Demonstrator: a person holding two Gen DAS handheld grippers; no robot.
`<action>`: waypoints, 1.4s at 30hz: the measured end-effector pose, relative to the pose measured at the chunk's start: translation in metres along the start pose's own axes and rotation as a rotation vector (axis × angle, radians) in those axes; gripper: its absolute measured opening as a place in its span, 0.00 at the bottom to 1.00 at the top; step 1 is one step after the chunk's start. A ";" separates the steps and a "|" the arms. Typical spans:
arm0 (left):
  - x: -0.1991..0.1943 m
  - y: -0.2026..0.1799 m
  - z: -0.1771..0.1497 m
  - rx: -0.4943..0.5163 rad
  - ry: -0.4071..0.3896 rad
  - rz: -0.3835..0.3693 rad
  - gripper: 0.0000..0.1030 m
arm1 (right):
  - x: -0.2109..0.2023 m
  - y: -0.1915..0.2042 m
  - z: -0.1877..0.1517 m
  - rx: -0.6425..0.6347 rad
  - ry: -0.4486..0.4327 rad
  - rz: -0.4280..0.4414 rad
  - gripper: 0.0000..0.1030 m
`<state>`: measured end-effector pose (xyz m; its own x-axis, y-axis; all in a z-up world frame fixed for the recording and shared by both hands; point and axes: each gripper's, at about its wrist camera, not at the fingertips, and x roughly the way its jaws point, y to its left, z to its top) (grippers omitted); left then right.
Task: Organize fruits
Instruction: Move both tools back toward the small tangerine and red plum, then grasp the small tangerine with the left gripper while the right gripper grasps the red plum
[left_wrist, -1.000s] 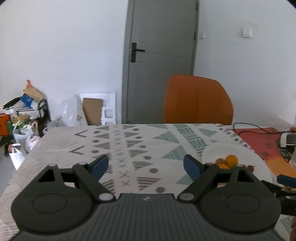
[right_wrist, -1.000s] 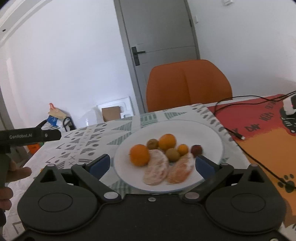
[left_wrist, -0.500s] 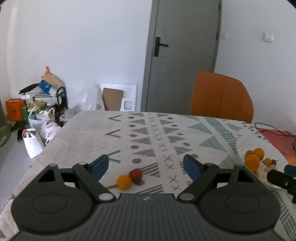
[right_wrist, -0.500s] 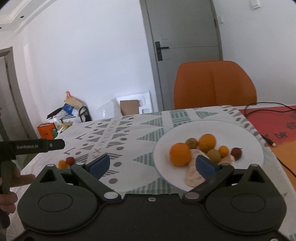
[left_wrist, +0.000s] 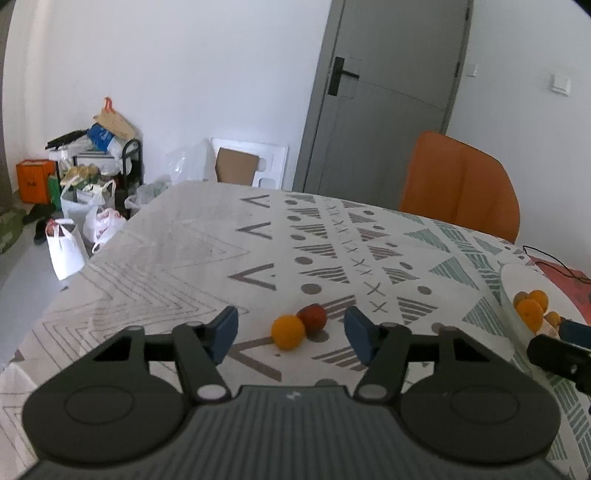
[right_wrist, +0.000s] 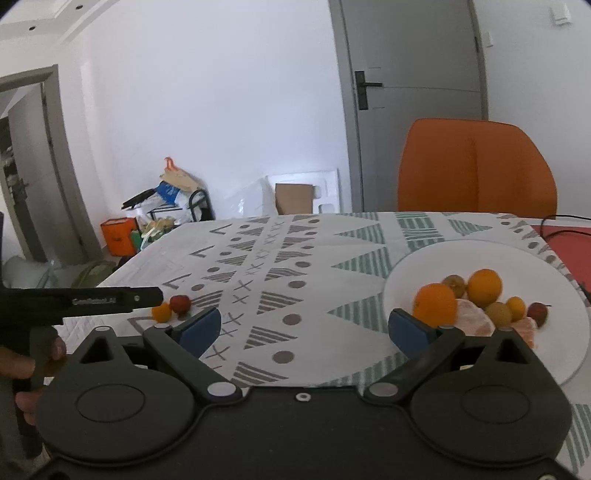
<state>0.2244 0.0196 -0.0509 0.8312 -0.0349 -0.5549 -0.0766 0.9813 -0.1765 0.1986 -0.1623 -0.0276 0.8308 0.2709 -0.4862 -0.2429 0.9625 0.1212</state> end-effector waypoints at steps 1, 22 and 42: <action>0.003 0.001 0.000 -0.005 0.006 -0.004 0.54 | 0.002 0.001 0.000 -0.004 0.003 0.001 0.95; 0.009 0.032 -0.004 -0.111 0.025 -0.025 0.21 | 0.051 0.044 0.010 -0.048 0.085 0.099 0.83; -0.027 0.083 0.000 -0.170 -0.037 0.101 0.21 | 0.106 0.095 0.017 -0.104 0.157 0.200 0.57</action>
<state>0.1959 0.1016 -0.0504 0.8338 0.0719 -0.5474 -0.2498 0.9333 -0.2579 0.2719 -0.0421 -0.0525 0.6749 0.4418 -0.5910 -0.4514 0.8808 0.1431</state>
